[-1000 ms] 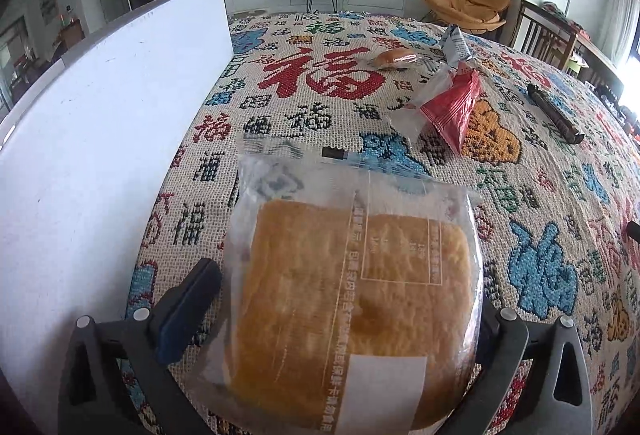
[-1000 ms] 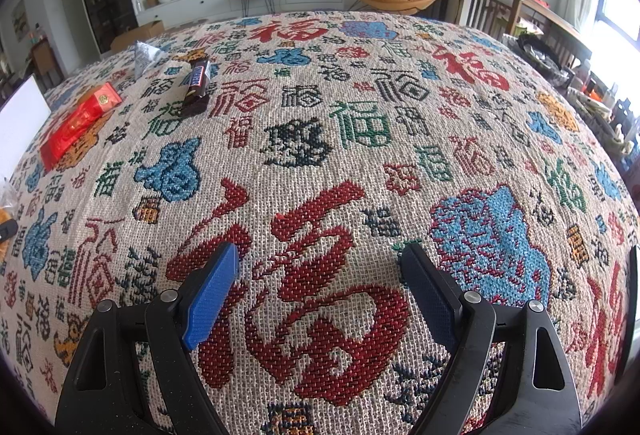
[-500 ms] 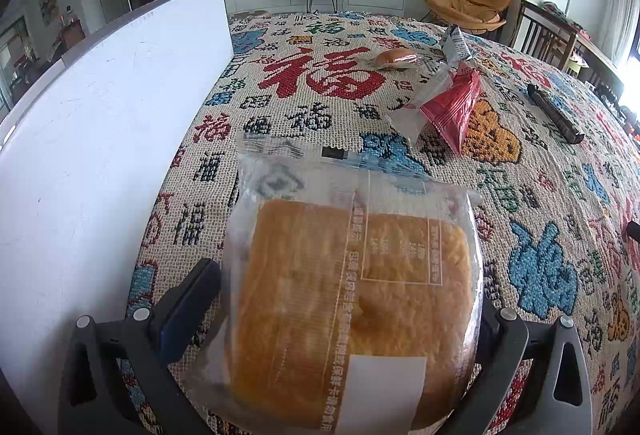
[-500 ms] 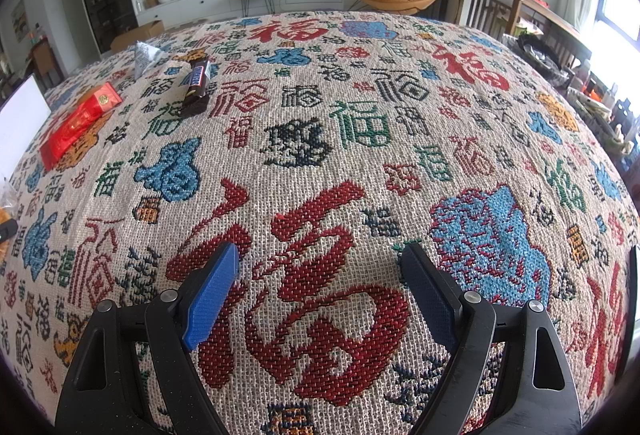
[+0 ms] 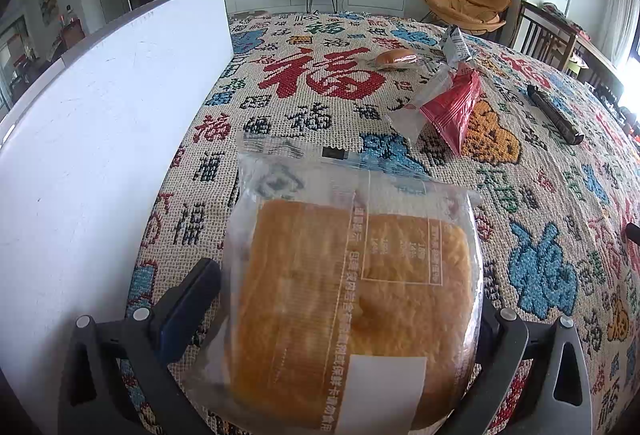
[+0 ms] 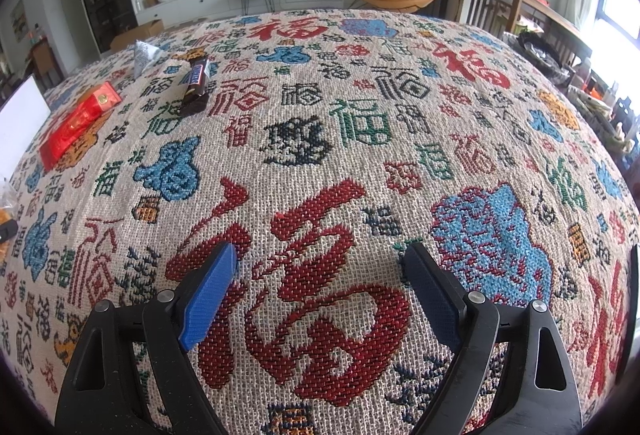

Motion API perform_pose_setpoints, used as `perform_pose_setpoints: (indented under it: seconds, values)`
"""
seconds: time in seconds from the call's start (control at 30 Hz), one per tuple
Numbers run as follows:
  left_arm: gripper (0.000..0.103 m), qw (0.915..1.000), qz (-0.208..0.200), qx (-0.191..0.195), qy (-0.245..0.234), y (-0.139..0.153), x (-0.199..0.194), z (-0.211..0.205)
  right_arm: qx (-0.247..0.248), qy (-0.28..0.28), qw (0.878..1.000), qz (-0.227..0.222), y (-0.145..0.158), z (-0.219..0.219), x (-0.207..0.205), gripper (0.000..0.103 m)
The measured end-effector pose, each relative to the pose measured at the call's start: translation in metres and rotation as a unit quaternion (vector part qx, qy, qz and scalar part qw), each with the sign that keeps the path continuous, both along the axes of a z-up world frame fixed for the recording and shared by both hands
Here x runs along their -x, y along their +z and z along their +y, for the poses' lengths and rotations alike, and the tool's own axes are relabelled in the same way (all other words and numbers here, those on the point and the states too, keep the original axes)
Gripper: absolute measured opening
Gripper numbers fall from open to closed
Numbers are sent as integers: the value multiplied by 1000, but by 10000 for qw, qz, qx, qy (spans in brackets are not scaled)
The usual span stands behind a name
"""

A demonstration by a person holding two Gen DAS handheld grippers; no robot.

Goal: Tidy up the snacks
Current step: 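Hold the bread in the left gripper while the right moves to the Snickers bar, then close the right gripper on the Snickers bar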

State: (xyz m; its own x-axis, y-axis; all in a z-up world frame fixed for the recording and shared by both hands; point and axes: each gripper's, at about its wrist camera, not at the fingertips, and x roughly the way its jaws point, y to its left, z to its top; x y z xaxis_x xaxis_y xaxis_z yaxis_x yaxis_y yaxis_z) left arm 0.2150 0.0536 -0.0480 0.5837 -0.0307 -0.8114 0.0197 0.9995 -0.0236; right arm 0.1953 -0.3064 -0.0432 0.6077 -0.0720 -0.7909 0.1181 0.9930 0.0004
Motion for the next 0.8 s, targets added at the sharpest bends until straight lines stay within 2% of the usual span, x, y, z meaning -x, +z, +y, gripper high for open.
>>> perform_pose_setpoints:
  seconds: [0.03,0.17,0.27,0.3,0.37,0.43,0.57,0.7,0.73,0.77,0.8]
  values:
    - [103,10000,-1,1,0,0,1,0,-27,53,10000,24,-1,0,-2,95]
    - [103,10000,-1,0,0,0,0,0,-62,410,9987,287,2,-3,-21,94]
    - [103,10000,-1,-1,0,0,0,0,-416,237,9964,696,10,-7,-52,94]
    - [103,10000,-1,-1,1,0,0,0,-625,200,9955,689,17,-6,-63,94]
    - [103,10000,-2,2,1,0,0,0,-846,277,9953,386,33,5,-85,93]
    - [103,10000,-2,3,1,0,1,0,-765,438,9960,147,42,25,-111,93]
    - [103,10000,-2,5,0,0,0,0,-356,580,9968,422,28,63,-159,90]
    - [103,10000,-3,7,0,0,0,1,157,570,9973,447,20,87,-184,90]
    - [103,10000,-3,6,1,0,0,1,186,535,9972,497,16,89,-188,88]
    - [103,10000,-3,5,1,0,0,1,166,520,9970,554,13,90,-191,76]
    - [103,10000,-4,5,1,0,0,1,131,523,9966,626,9,91,-194,58]
